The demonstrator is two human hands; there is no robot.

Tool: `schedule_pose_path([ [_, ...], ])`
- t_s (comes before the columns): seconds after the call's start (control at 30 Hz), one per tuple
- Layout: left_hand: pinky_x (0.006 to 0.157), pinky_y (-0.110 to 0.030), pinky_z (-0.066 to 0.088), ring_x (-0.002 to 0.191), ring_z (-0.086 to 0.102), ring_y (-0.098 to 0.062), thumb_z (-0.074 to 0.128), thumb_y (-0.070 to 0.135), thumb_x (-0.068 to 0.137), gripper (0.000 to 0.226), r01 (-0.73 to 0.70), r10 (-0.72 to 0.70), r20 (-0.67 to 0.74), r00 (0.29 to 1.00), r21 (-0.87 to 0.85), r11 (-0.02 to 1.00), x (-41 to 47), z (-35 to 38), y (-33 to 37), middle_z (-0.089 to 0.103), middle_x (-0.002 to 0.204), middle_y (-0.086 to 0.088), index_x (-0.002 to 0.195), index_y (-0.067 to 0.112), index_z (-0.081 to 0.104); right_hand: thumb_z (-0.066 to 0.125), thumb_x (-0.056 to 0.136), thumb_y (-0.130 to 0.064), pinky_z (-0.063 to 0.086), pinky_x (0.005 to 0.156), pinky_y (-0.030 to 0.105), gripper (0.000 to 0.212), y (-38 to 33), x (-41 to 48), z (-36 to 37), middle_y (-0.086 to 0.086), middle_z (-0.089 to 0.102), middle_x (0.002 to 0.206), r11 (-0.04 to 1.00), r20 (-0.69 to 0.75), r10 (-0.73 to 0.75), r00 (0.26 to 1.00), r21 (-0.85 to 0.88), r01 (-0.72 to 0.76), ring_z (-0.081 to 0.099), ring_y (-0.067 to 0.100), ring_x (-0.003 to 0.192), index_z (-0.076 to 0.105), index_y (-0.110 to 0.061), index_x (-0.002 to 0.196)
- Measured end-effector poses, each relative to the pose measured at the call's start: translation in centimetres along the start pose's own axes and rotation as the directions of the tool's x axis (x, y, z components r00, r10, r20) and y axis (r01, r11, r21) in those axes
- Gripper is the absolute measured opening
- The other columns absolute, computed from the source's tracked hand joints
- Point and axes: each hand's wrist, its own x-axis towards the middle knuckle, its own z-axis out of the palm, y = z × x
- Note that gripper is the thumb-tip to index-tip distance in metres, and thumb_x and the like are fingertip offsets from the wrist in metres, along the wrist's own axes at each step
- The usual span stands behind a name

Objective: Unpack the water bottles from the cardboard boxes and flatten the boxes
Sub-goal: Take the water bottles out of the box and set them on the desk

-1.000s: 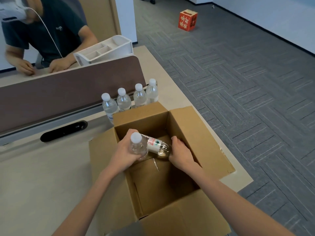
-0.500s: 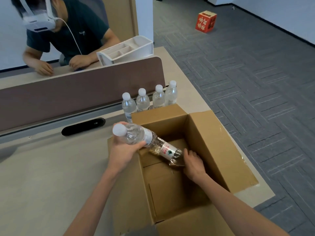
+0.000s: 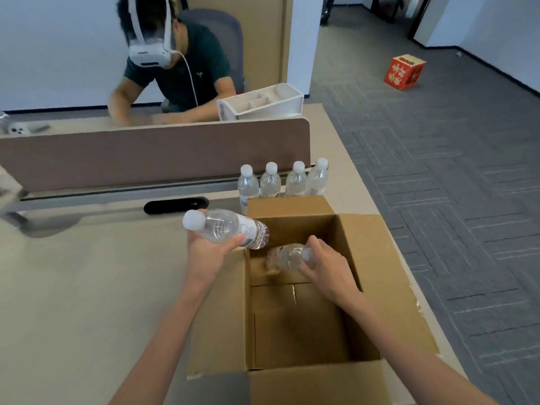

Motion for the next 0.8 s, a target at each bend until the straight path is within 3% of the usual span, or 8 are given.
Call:
schedule_pose_path([
  [0.07,0.095,-0.041,0.054,0.104,0.064,-0.015,0.091,0.005,0.063,0.073,0.012,-0.013,-0.032,0.999,-0.017,1.0,-0.5,-0.3,0.1,0.065,0.113,-0.004,0.123,0.015,0.051,0.05,0.09,-0.044,0.047,0.058,0.03,0.025,-0.5,1.5,-0.5,-0.007,0.052,0.085,0.998,-0.044,-0.056,0.997,-0.011,0.055,0.051,0.012,0.071,0.042,-0.02,0.092],
  [0.23,0.095,-0.041,0.054,0.103,0.065,-0.013,0.092,0.007,0.062,0.075,0.012,-0.015,-0.084,0.996,-0.031,0.999,-1.1,-1.4,0.7,0.065,0.114,-0.003,0.124,0.021,0.051,0.056,0.091,-0.041,0.038,0.047,0.022,0.025,-1.3,3.6,-2.2,-0.007,0.052,0.073,0.995,-0.249,-0.099,0.964,-0.035,0.093,0.048,0.01,0.059,0.048,-0.018,0.089],
  [0.4,0.091,-0.054,0.054,0.106,0.066,-0.019,0.093,0.027,0.056,0.077,0.054,-0.057,-0.135,0.989,-0.028,0.998,0.3,-3.1,0.9,0.066,0.114,-0.002,0.122,0.027,0.052,0.06,0.088,-0.04,0.019,0.047,0.011,0.029,-3.8,6.4,-6.0,-0.008,0.047,0.063,0.991,-0.458,-0.097,0.884,0.04,0.13,0.039,0.011,0.05,0.051,-0.012,0.088],
  [0.5,0.089,-0.056,0.055,0.104,0.067,-0.02,0.093,0.03,0.056,0.075,0.05,-0.055,-0.15,0.987,-0.035,0.998,1.7,-3.9,0.8,0.067,0.111,-0.001,0.119,0.027,0.053,0.057,0.088,-0.043,0.022,0.048,0.009,0.031,-6.0,9.4,-8.0,-0.009,0.046,0.063,0.977,-0.529,-0.059,0.847,0.145,0.159,0.038,0.008,0.049,0.053,-0.012,0.089],
  [0.67,0.09,-0.055,0.055,0.105,0.067,-0.02,0.093,0.026,0.059,0.073,0.03,-0.037,-0.144,0.989,-0.048,0.998,5.5,-4.3,0.8,0.067,0.112,-0.001,0.12,0.024,0.053,0.064,0.09,-0.03,0.032,0.054,0.007,0.024,-8.8,14.0,-8.9,-0.005,0.05,0.069,0.942,-0.587,0.017,0.809,0.281,0.185,0.042,0.003,0.054,0.049,-0.012,0.087],
  [0.8,0.097,-0.049,0.052,0.108,0.063,-0.021,0.092,0.018,0.062,0.073,-0.004,0.002,-0.118,0.993,-0.016,1.0,8.9,-4.2,0.4,0.064,0.115,-0.005,0.123,0.018,0.051,0.061,0.092,-0.033,0.031,0.054,0.012,0.024,-10.8,17.0,-6.4,-0.005,0.053,0.077,0.943,-0.527,0.036,0.849,0.298,0.145,0.047,0.01,0.062,0.047,-0.014,0.093],
])
